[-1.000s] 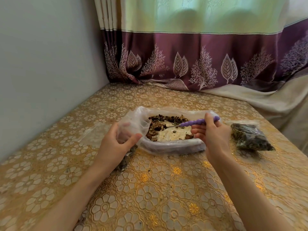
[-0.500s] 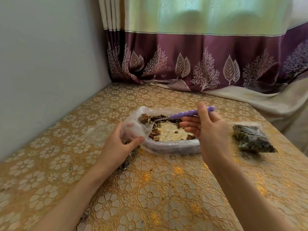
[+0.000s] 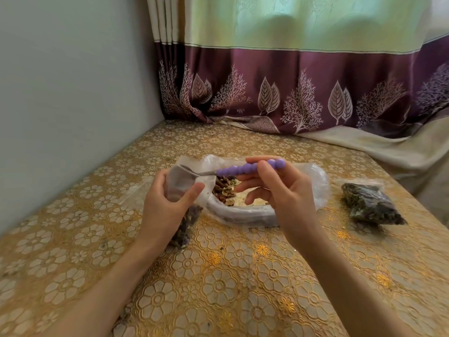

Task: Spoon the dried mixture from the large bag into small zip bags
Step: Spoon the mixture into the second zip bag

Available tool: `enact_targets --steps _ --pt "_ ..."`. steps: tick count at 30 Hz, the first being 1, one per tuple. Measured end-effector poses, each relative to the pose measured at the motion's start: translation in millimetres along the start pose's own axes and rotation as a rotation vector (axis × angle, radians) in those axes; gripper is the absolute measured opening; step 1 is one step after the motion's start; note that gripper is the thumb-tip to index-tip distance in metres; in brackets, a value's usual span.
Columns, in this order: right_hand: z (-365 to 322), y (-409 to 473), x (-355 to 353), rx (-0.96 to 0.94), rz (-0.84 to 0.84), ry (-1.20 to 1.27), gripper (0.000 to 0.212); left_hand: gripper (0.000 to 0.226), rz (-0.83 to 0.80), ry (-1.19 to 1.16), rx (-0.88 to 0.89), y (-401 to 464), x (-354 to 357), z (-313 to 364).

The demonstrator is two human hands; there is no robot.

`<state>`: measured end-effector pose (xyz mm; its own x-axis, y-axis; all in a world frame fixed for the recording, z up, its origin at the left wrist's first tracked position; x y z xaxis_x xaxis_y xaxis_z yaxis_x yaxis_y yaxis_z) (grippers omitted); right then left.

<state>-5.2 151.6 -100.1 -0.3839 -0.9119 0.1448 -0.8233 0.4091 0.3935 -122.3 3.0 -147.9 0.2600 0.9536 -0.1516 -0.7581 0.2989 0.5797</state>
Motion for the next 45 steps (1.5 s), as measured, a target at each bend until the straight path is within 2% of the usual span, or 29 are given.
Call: enact_targets --steps 5,11,14,19,23,27,33,38,41,45 --pt "-1.5 3.4 -6.5 0.024 0.074 0.12 0.018 0.035 0.029 0.024 0.017 0.5 -1.8 0.7" --pt "5.2 8.0 -28.7 0.116 0.365 0.224 0.025 0.044 0.019 0.006 -0.003 0.5 -1.5 1.4" --pt "12.8 9.4 -38.2 0.136 0.471 0.105 0.029 0.042 0.032 0.002 -0.01 0.5 -1.7 1.5" --pt "20.9 10.3 -46.3 0.081 0.542 -0.204 0.031 0.044 0.047 0.016 -0.031 0.6 -3.7 -0.6" --pt "24.0 11.3 -48.8 0.061 0.54 -0.316 0.031 0.05 0.082 0.019 -0.043 0.5 -5.5 1.5" --pt "31.7 11.5 -45.7 0.126 0.495 -0.318 0.036 0.045 0.088 0.019 -0.052 0.6 -6.5 3.6" --pt "37.3 11.5 -32.6 0.221 0.336 -0.273 0.035 0.045 0.092 0.022 -0.052 0.5 -6.5 4.3" --pt "39.5 9.3 -26.6 0.383 0.215 -0.19 0.036 0.05 0.086 0.031 -0.058 1.0 -6.3 2.9" --pt "40.6 8.7 -26.8 0.456 0.226 -0.136 0.037 0.05 0.082 0.028 -0.061 0.7 -6.6 2.1" --pt "41.5 8.5 -30.6 0.542 0.337 -0.021 0.053 0.049 0.059 0.009 -0.064 0.1 -5.6 2.4"
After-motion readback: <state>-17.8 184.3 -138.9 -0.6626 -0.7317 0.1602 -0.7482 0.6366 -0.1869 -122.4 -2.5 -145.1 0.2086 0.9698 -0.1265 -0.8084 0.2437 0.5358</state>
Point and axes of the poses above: each hand's wrist, its own y-axis towards the middle knuckle, its own x-axis out of the palm, z = x × y, the point moved 2 cm from there along y, towards the middle knuckle, and after that the axes turned 8 degrees about x, right-handed, at the moved point
